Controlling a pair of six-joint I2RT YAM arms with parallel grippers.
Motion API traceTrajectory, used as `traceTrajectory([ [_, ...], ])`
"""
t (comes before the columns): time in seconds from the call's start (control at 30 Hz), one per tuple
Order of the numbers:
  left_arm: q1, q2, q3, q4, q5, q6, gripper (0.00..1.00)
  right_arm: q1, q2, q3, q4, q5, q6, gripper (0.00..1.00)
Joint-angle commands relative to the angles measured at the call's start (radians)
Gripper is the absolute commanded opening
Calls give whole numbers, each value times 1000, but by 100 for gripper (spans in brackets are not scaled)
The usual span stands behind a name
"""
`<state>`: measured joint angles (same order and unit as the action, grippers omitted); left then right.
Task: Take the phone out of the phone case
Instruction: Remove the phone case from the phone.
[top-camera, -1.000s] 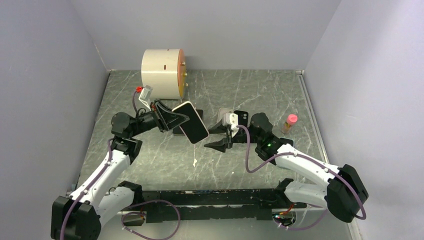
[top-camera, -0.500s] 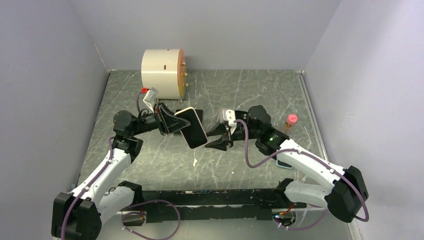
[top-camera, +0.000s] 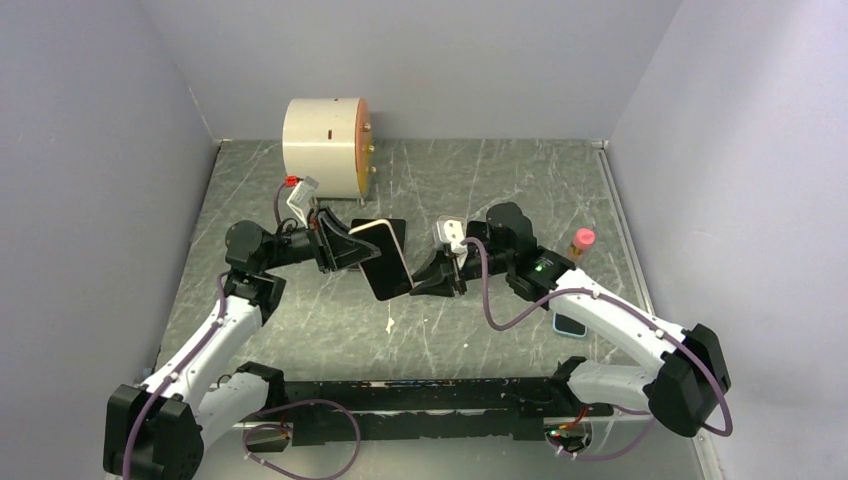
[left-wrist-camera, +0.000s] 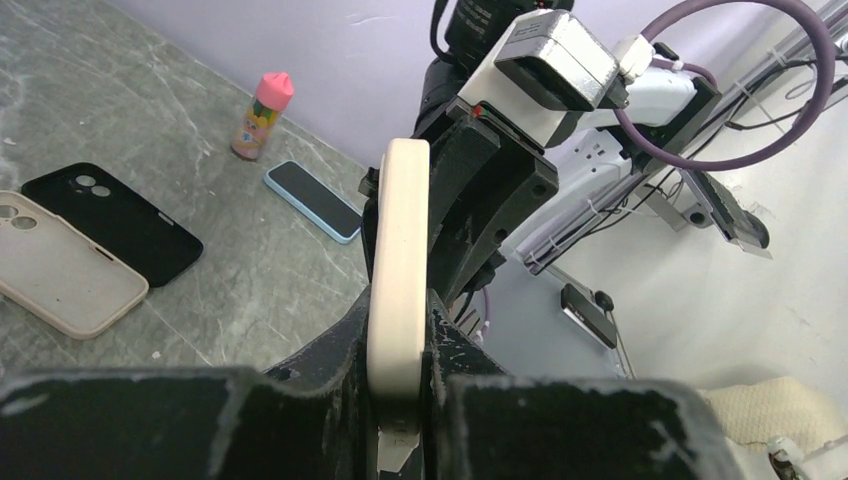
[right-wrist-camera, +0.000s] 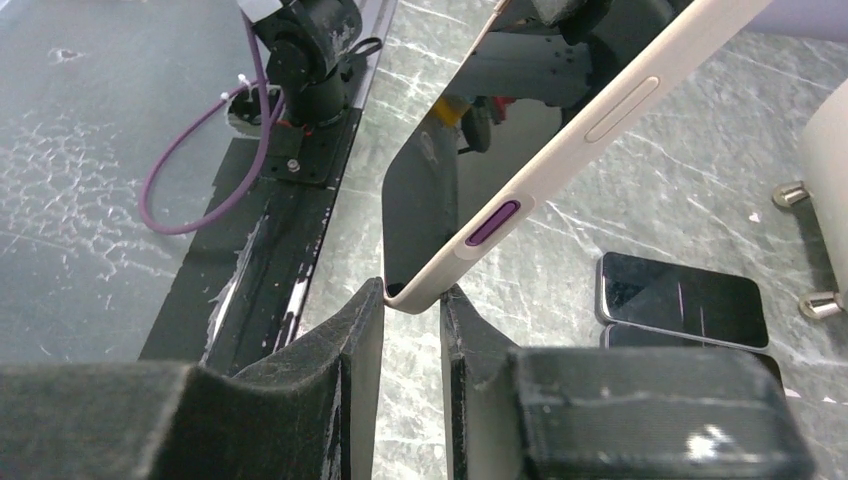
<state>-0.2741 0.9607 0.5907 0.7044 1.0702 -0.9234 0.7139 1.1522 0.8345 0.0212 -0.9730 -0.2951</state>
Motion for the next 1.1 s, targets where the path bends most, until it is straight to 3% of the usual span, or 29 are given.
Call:
traceTrajectory([
  [0.0,-3,-1,63,149,24,-97,3,5,28,43,-76,-51,-150,6],
  [0.17,-2,9,62,225,45,-155,2,18,27,33,-112,-14,-326,0],
  [0.53,-4,83,54,464,85,-329,3,23,86,107,-178,76,-420,0],
  [0.63,-4,69,56,364,74,-252,3,24,90,119,-200,57,-399,0],
  [0.83,-12,-66,108,-185,-42,138,2,24,41,69,-173,16,-264,25],
  [1.07,-19,-47,101,-132,-32,117,2,24,-2,28,-67,-29,-132,38],
])
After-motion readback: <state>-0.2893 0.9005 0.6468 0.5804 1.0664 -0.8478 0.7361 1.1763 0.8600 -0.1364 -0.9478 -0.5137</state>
